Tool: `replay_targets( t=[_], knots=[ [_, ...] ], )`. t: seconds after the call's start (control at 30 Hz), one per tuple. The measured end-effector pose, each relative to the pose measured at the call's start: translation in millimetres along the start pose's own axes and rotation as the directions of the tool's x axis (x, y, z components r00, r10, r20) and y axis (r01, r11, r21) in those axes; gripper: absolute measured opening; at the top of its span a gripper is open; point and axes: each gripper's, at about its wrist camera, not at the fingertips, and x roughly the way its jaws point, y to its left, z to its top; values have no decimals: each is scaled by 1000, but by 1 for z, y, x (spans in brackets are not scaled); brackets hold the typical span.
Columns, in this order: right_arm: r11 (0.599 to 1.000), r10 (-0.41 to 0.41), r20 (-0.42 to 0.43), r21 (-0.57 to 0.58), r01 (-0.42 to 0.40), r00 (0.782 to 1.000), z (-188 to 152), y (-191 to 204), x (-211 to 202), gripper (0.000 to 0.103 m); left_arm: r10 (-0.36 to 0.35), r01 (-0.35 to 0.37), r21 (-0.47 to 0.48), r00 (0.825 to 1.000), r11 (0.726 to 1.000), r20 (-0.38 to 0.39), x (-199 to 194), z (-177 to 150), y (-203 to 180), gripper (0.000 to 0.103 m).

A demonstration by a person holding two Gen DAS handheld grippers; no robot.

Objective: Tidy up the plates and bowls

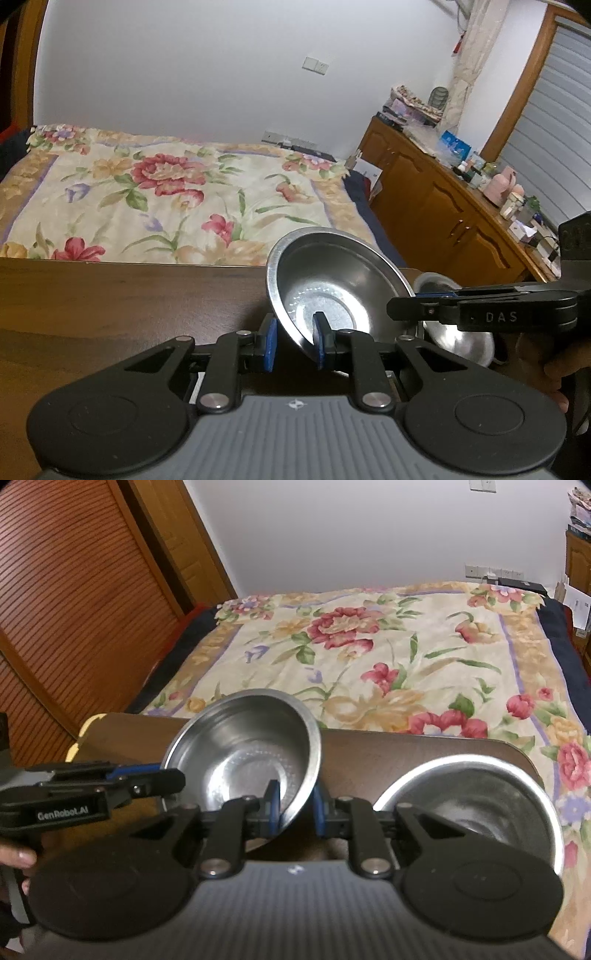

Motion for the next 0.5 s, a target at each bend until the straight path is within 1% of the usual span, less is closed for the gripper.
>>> replay_targets(
  t=[0.23,0.5],
  knots=[
    [1000,14,28,20,-14,1000,-10,9,-29,20,-19,19,22,999,1000,26,-27,-5,-13,21],
    [1000,0,59,11,0,998,-17,24,-55,20,-37,34,52,998,998,51,-59,-10,-28,21]
  ],
)
